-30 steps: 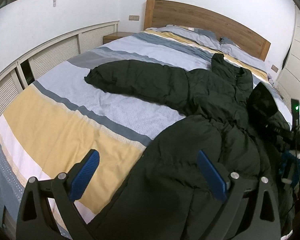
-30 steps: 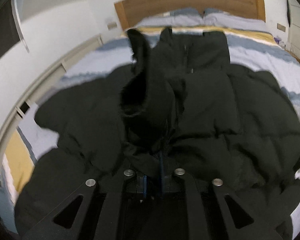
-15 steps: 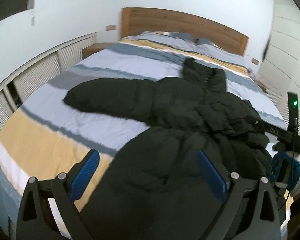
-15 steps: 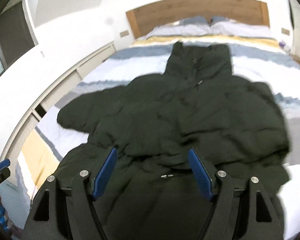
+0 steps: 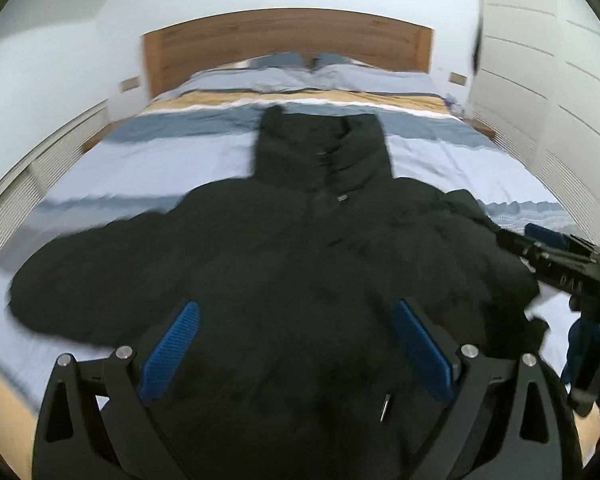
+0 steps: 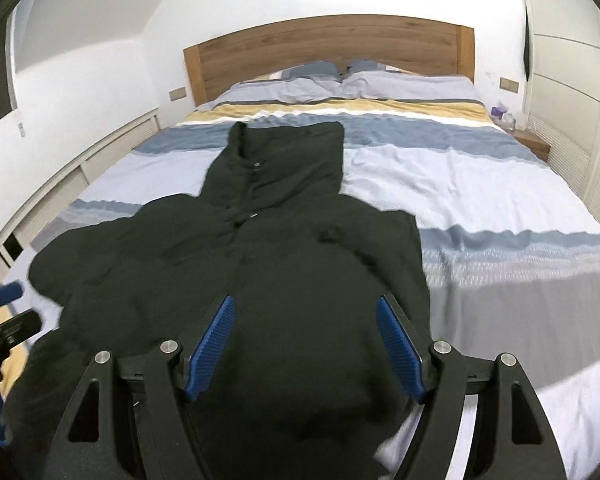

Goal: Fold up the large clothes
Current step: 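Carry the held sleeve across the coat body and release it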

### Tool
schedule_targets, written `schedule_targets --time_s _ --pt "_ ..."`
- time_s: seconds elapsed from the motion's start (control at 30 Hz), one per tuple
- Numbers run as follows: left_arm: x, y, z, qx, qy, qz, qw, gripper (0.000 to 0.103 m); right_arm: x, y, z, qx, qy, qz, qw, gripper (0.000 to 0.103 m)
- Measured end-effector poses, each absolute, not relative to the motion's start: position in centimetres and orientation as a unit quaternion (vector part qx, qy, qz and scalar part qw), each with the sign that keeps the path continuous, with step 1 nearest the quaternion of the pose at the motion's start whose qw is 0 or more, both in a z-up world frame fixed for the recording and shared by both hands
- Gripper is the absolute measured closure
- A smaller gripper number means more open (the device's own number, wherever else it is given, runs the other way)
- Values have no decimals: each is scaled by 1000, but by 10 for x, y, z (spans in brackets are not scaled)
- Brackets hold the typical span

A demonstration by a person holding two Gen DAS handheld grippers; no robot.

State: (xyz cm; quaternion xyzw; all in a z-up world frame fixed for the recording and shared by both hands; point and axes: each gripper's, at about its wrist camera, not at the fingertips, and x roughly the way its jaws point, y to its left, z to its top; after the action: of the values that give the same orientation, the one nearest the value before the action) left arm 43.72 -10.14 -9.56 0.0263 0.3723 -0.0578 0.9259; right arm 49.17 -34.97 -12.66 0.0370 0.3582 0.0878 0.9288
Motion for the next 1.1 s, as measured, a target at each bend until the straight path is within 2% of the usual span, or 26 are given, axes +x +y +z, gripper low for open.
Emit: schedule_targets --time_s 0.2,0.4,0.5,0.7,0.87,1.1 --pt "507 -139 -157 30 415 -70 906 4 542 -346 -188 34 404 88 910 30" --pt "524 -136 -191 26 456 -66 887 3 551 -347 -207 43 429 83 898 30" --pt "521 -138 -195 31 460 -64 885 3 545 -345 -199 32 431 75 899 30" --pt "487 -130 -162 23 434 -46 900 4 501 -348 -172 46 408 76 909 31" --pt "475 -126 -182 19 454 -43 890 4 491 -350 -191 46 429 74 899 30" --pt "477 -120 -203 -3 454 -48 890 3 499 -343 -215 32 431 68 899 24"
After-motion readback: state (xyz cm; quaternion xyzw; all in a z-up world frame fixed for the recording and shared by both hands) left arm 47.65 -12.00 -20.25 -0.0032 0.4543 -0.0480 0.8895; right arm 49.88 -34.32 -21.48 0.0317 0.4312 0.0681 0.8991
